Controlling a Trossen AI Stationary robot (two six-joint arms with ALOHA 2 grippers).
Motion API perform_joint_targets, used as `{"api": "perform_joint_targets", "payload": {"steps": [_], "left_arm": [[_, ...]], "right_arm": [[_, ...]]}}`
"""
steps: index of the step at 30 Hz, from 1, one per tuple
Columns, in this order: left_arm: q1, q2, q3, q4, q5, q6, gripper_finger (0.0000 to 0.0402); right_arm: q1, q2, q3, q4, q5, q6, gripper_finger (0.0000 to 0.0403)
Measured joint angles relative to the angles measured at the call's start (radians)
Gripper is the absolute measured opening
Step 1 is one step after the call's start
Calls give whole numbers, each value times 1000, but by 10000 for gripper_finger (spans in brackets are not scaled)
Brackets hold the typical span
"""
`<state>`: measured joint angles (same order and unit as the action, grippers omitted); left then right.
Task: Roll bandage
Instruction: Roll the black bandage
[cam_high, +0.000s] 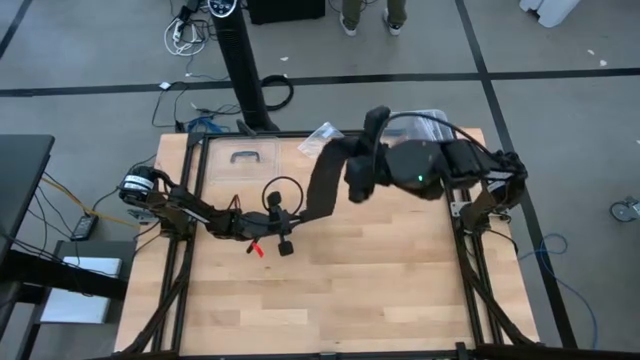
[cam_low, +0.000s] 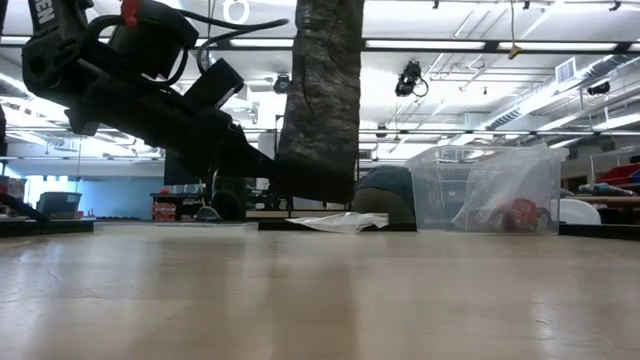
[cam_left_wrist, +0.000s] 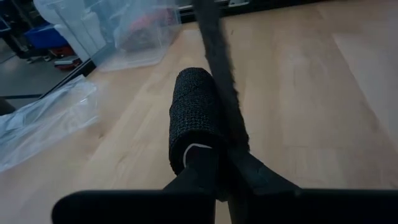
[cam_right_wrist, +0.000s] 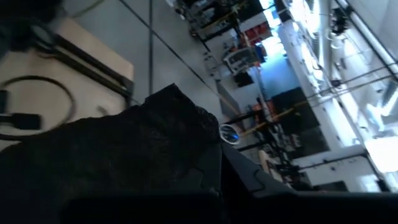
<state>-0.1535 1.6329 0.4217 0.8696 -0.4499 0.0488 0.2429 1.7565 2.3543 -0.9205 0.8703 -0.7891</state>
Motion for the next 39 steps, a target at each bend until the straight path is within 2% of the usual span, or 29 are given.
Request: {"api": "perform_joint_targets", "payload": {"steps": [7,18,29,35,39], "left_arm": [[-2,0,0,1,48,0,18],[-99,0,3,70,63,4,18],[-252,0,178,13,74,129,18],[-331,0,251,-86,-4,160,18],[-384,0,262,-95,-72,162,18]], "right_arm": [[-76,-1,0,84,-48,-78,0],[-205,3,0,109,-213,-40,0],[-313,39,-20,45,-367,75,0],[-339,42,-44,-32,-371,114,0],[-365,42,-44,-73,-406,166,0]]}}
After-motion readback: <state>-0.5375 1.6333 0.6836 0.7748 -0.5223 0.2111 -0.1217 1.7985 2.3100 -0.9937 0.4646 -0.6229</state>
